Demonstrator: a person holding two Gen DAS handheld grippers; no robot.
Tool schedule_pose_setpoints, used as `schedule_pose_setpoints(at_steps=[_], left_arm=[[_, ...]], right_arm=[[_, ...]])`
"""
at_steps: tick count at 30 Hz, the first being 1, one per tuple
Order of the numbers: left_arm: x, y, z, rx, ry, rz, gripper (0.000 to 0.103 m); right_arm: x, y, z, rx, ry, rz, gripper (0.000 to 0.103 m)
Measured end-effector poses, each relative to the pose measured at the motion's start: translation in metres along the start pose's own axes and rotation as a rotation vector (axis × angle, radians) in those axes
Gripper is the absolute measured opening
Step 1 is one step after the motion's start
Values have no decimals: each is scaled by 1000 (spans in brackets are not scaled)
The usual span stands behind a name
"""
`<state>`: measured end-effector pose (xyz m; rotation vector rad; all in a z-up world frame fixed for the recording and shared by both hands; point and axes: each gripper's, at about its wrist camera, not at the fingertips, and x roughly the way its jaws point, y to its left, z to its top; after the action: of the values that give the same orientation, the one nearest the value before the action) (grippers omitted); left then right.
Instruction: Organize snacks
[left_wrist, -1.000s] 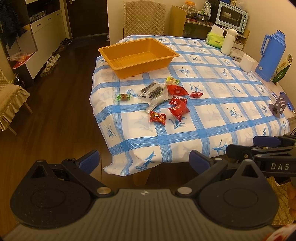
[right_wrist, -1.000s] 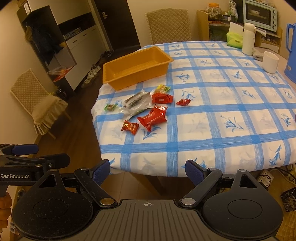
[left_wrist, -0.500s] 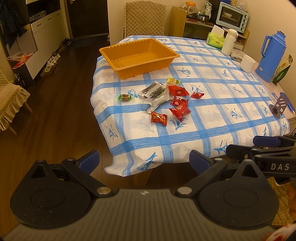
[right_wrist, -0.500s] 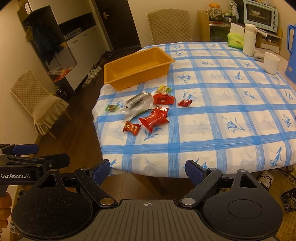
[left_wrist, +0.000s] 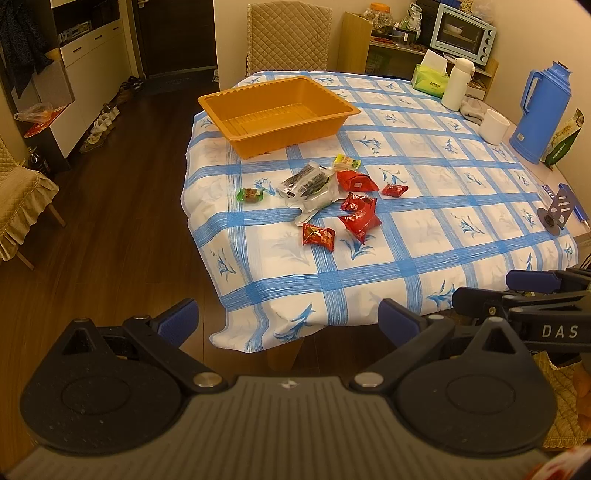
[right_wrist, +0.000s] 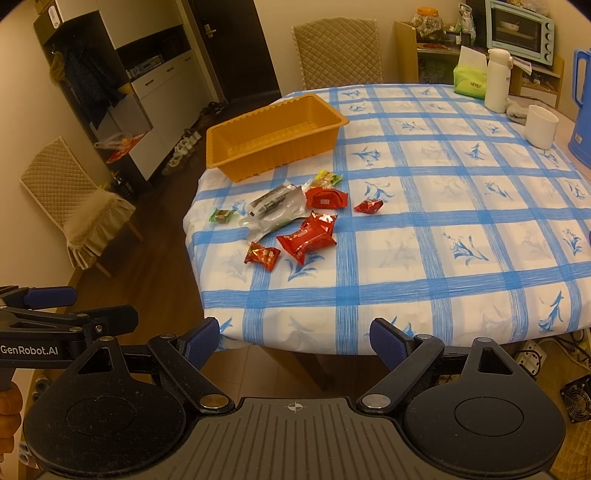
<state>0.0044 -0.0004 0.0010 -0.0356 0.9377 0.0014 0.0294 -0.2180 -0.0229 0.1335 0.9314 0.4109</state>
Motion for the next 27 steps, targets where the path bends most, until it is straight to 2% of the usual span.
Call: schedule_pose_setpoints(at_steps=[27], left_arm=[[0,0,0,-1,1,-1,103]], right_arm=[[2,0,1,2,3,-2,88]])
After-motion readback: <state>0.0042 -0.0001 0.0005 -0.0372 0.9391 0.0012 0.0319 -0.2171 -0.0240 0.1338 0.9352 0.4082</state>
